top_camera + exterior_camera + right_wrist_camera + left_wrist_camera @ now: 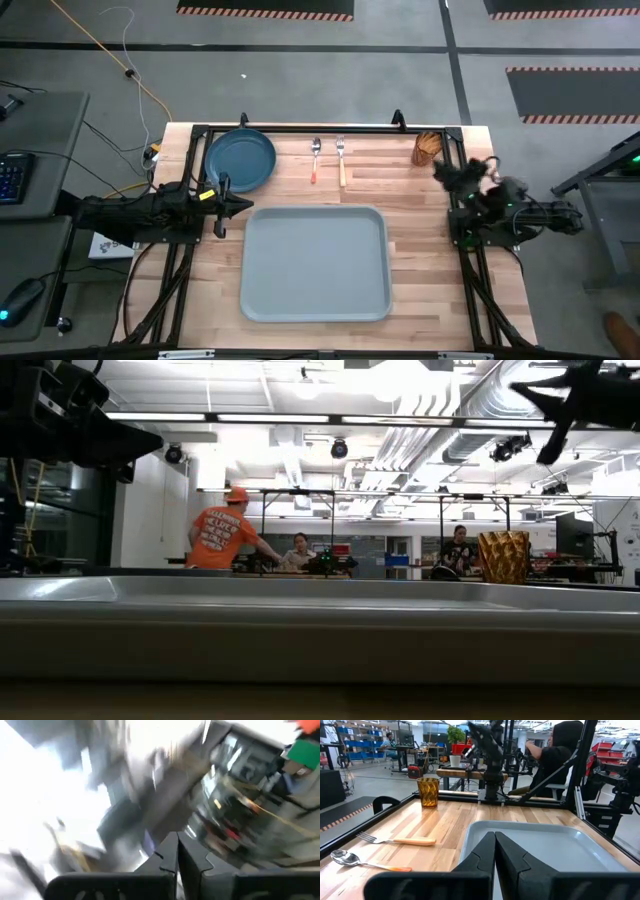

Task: Pick and place plate/cup/fork/spoon on tray
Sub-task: Put the brown glass on the gray serving tray

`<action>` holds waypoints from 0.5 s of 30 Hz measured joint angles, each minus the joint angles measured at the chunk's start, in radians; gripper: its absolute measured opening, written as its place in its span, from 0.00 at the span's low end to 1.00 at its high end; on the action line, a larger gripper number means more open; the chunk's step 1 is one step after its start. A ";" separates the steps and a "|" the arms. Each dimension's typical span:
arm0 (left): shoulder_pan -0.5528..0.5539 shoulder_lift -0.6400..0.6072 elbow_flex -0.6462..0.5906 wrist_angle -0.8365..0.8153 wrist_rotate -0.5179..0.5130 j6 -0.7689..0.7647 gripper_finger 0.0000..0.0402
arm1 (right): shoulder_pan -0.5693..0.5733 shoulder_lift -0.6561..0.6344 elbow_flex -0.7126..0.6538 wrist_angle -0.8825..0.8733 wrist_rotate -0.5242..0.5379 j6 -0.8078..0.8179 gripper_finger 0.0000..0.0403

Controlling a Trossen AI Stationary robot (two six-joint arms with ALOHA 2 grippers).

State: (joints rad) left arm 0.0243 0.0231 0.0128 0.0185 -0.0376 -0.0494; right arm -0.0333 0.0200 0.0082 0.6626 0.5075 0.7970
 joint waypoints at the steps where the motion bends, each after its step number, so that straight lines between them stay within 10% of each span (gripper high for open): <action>1: 0.000 0.000 0.000 0.000 0.000 0.000 0.00 | 0.000 0.000 0.001 0.042 0.050 0.030 0.00; 9: 0.000 0.000 0.000 0.001 0.000 0.000 0.00 | -0.035 0.145 0.246 -0.118 0.058 0.006 0.01; 15: 0.000 0.000 0.000 0.000 0.000 0.000 0.00 | -0.174 0.476 0.697 -1.128 -0.006 0.079 0.15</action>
State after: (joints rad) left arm 0.0245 0.0233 0.0124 0.0189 -0.0376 -0.0491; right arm -0.2073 0.4958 0.7051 -0.4652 0.5010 0.8761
